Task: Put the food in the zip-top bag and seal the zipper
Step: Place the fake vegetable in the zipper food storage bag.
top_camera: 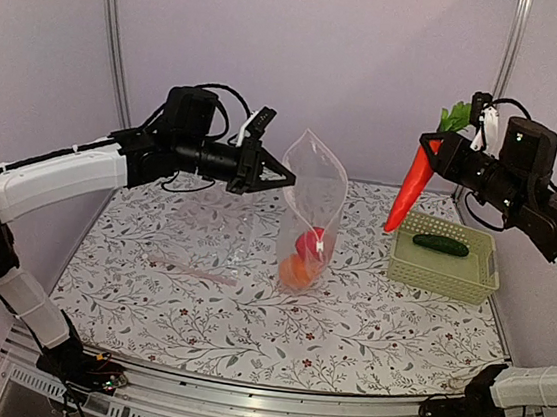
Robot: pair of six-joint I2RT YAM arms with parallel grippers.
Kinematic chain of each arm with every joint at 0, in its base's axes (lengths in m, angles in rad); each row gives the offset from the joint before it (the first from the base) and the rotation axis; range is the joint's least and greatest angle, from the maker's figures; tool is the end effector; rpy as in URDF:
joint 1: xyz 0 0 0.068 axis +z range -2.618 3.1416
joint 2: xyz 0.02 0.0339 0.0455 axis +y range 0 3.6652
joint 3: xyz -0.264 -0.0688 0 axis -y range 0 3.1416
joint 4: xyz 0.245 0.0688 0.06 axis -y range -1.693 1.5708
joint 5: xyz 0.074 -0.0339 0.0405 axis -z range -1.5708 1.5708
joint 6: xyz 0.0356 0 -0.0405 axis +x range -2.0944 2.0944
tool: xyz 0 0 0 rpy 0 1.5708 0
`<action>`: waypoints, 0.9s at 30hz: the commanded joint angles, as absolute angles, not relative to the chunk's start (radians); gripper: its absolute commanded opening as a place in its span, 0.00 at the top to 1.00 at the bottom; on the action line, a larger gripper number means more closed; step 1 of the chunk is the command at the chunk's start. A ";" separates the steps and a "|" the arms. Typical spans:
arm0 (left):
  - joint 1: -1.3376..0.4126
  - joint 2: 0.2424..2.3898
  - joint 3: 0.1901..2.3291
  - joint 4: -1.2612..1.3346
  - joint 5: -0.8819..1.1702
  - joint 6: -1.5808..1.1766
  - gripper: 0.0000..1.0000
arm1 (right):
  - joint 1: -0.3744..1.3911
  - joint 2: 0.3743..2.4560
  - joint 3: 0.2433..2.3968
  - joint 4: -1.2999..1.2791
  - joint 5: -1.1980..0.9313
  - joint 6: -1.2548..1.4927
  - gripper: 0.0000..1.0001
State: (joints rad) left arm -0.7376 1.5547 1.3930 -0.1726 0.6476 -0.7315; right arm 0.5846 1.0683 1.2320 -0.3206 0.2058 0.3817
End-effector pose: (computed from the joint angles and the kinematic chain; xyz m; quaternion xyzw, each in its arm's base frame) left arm 0.2549 -0.2606 0.3636 0.1868 0.7720 -0.5607 0.2340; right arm 0.1977 0.1221 0.4270 -0.0102 0.7592 0.2310 0.6084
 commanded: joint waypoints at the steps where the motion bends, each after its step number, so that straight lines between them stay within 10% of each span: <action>1: -0.744 1.596 1.385 -0.108 0.647 -0.792 1.00 | 0.668 1.070 1.281 -0.248 0.257 0.318 0.61; 27: -0.700 1.594 1.381 -0.182 0.658 -0.738 1.00 | 1.019 1.476 1.572 -0.043 0.382 -0.082 0.61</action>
State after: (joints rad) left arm -0.7132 1.6215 1.3911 -0.1627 0.6449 -0.7532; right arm 0.9962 1.4197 1.5246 -0.0742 0.3313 0.0292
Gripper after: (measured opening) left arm 0.005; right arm 0.399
